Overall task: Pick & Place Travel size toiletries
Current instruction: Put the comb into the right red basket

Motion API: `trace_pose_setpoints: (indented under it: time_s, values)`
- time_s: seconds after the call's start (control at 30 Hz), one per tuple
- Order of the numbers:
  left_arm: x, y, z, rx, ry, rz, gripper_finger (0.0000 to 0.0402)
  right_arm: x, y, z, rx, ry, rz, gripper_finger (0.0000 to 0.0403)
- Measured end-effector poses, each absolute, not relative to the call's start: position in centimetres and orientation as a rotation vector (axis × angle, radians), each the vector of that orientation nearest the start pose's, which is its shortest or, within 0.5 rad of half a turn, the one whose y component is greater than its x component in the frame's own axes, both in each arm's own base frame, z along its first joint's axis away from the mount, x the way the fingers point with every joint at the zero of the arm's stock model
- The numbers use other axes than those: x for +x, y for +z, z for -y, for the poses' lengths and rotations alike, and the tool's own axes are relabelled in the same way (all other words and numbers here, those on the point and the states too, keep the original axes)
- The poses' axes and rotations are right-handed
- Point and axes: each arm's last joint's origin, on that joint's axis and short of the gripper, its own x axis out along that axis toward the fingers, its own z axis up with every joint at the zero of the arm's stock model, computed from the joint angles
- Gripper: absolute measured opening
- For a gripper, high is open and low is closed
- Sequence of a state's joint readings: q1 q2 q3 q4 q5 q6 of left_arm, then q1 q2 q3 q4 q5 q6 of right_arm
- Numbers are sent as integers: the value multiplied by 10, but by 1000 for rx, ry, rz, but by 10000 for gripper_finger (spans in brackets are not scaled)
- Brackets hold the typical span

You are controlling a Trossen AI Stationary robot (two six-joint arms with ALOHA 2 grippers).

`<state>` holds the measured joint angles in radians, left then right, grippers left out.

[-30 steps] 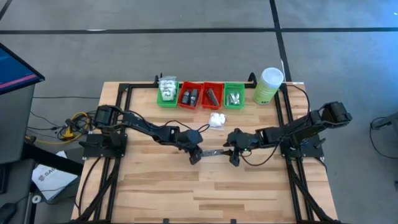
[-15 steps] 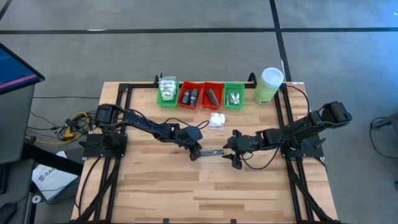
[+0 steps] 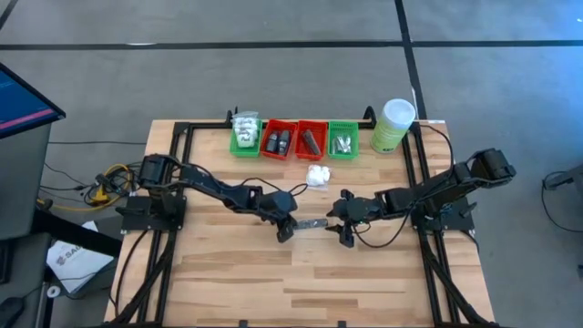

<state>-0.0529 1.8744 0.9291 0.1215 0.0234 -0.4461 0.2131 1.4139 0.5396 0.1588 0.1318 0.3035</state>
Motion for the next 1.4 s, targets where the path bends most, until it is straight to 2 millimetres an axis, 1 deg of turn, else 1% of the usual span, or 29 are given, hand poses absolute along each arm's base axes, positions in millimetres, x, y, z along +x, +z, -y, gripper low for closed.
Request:
trace_pose_setpoints:
  time_s: [0.13,0.27,0.37,0.67,0.77,0.93,1.03,1.13,1.23,1.3,1.4]
  values:
    - [356,121,13,-411,136,-821,1,250,152,-48,171,-37,-706,209]
    - [352,116,7,-418,159,-837,1,251,152,-46,173,-44,-705,212]
    - [350,113,6,-419,162,-846,1,251,152,-45,160,-41,-704,213]
    - [353,117,19,-409,107,-802,1,251,152,-45,158,-41,-704,215]
    - [353,117,20,-408,107,-803,1,251,152,-45,159,-41,-704,215]
    - [356,106,16,-426,111,-820,1,251,152,-45,158,-40,-703,216]
    - [358,96,18,-467,88,-844,1,253,147,-46,158,-41,-722,217]
    - [357,91,22,-489,82,-860,1,260,144,-48,164,-20,-737,217]
    - [357,92,24,-492,77,-863,1,265,142,-50,151,8,-755,217]
    - [355,98,24,-487,72,-861,1,268,144,-50,127,23,-747,217]
    - [351,107,26,-420,77,-852,1,270,147,-49,99,31,-740,216]
